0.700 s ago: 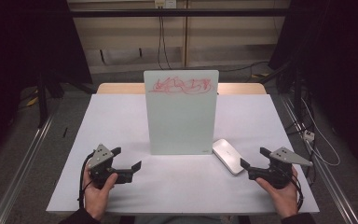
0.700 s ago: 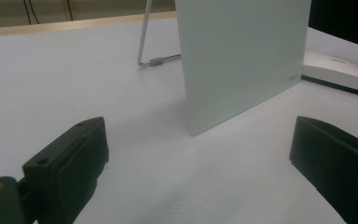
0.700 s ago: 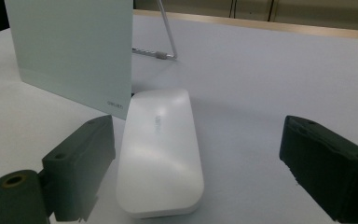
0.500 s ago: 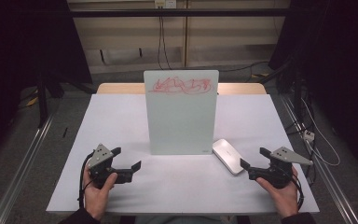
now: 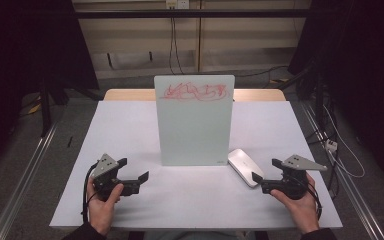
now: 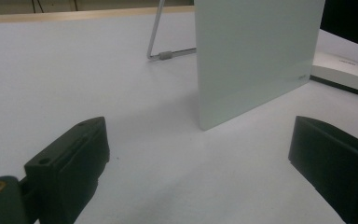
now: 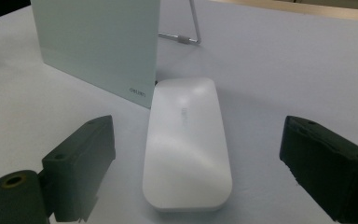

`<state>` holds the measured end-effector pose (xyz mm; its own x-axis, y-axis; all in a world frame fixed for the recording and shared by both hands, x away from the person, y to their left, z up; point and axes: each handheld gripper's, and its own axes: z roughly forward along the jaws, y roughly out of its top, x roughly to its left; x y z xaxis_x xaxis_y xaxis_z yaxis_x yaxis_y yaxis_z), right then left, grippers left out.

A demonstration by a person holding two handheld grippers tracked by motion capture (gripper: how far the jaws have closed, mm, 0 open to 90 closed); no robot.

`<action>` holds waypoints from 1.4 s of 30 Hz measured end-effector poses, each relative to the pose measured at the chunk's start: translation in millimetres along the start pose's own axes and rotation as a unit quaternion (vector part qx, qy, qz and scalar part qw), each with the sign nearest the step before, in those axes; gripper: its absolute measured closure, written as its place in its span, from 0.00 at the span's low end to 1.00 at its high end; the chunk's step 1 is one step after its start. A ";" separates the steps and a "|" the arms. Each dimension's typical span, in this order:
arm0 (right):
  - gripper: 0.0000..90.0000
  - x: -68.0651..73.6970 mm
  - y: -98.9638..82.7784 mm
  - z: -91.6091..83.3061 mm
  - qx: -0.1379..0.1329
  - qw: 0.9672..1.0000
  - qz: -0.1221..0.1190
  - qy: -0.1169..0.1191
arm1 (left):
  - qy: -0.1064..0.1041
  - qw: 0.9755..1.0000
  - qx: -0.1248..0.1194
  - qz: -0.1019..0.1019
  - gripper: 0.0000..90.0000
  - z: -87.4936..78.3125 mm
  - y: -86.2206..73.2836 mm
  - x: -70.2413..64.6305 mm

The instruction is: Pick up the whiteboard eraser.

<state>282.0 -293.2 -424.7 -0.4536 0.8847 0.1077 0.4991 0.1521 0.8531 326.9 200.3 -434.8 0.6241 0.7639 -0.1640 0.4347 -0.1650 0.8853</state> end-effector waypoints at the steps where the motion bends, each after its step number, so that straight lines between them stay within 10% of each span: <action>1: 0.12 0.0 0.0 0.0 0.000 1.000 0.000 0.000 | 0.001 1.000 0.000 0.001 0.05 -0.1 0.1 -0.1; 14: 0.15 2.7 29.6 26.9 0.061 0.998 -0.026 -0.002 | -0.002 1.000 0.009 0.010 0.05 1.0 -0.7 -2.7; 42: 0.30 11.8 34.0 64.3 0.156 0.987 -0.036 0.001 | -0.005 1.000 0.014 0.004 0.05 2.8 -1.6 -2.6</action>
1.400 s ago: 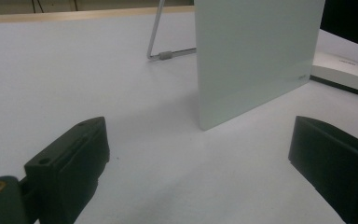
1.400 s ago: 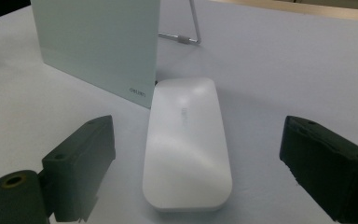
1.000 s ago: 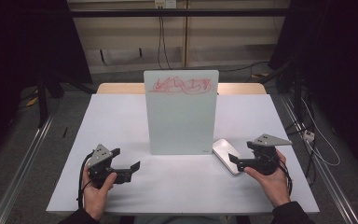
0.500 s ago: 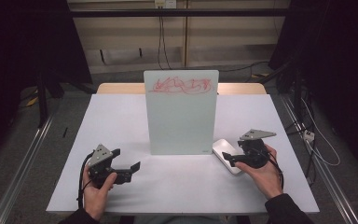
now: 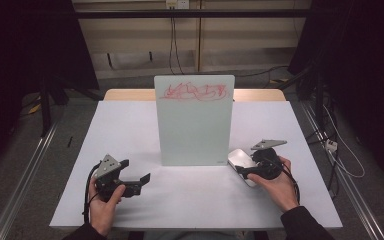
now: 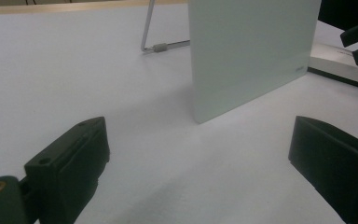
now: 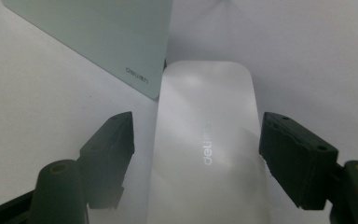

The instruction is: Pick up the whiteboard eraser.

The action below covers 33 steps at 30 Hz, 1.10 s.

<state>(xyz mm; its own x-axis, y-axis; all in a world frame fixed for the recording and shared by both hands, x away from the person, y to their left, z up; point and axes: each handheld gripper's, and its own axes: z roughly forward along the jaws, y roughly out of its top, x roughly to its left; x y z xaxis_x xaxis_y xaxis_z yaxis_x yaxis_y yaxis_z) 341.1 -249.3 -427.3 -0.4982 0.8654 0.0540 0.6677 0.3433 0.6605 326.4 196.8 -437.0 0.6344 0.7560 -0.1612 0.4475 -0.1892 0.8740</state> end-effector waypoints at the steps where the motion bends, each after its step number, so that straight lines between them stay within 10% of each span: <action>1: 0.30 0.1 0.1 1.9 0.006 1.000 -0.001 -0.002 | 0.000 1.000 0.002 0.003 0.05 -0.2 0.1 0.3; 33: 0.33 0.3 0.5 19.8 0.074 0.997 -0.010 -0.022 | 0.004 1.000 -0.003 -0.005 0.05 -1.2 0.0 1.7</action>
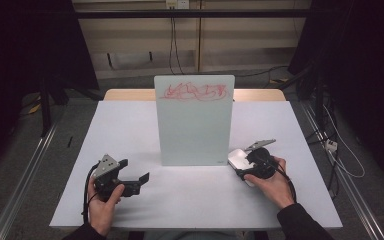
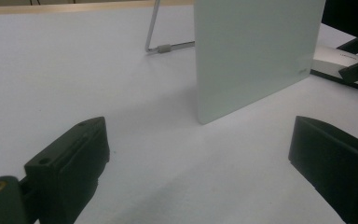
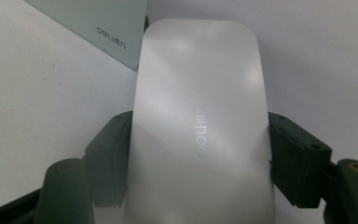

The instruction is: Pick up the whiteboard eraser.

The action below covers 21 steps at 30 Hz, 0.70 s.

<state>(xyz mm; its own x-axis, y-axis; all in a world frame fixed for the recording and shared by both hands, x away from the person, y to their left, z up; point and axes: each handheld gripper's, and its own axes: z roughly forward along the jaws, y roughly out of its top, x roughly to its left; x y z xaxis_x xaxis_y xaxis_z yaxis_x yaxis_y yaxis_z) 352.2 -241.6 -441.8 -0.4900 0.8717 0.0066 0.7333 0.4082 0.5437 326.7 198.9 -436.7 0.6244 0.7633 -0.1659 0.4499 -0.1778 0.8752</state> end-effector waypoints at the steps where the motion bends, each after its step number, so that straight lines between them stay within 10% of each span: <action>1: 0.33 0.5 0.8 0.4 0.000 1.000 -0.001 -0.002 | 0.000 1.000 0.000 0.000 0.05 0.0 0.0 -0.1; 21: 0.35 1.5 -0.4 -6.3 -0.006 1.000 -0.003 -0.008 | -0.002 1.000 0.003 -0.006 0.05 0.7 -1.4 2.9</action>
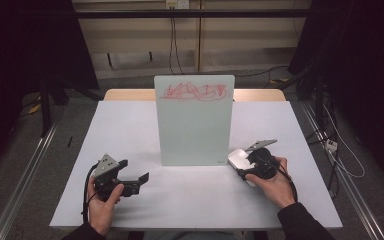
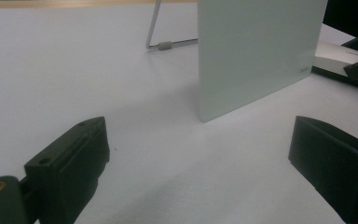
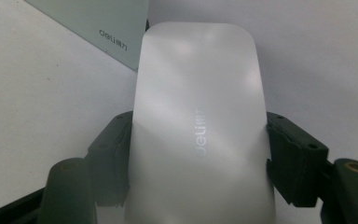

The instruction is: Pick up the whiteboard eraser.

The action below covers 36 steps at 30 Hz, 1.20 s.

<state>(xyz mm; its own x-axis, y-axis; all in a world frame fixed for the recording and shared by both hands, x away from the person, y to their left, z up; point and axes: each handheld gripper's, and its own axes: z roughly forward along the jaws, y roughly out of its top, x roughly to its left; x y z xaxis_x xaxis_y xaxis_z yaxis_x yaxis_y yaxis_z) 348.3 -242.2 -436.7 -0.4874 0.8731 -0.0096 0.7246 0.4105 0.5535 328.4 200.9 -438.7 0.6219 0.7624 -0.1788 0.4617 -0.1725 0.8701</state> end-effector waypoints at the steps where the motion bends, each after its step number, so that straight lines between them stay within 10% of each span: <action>1: 0.35 0.0 0.0 0.0 0.000 1.000 0.000 0.000 | 0.000 1.000 0.001 0.000 0.05 0.0 0.0 0.1; 36: 0.35 -4.3 -4.1 -41.0 -0.147 0.989 0.006 -0.013 | 0.002 1.000 -0.001 -0.001 0.05 -3.2 -1.2 -1.6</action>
<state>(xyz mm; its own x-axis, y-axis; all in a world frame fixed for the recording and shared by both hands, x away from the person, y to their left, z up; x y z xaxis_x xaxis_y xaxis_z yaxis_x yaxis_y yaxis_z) 327.4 -258.4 -404.8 -0.4643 0.8854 -0.0213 0.5554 0.3098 0.7717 324.8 201.8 -438.0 0.6186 0.7652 -0.1783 0.4609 -0.1696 0.8711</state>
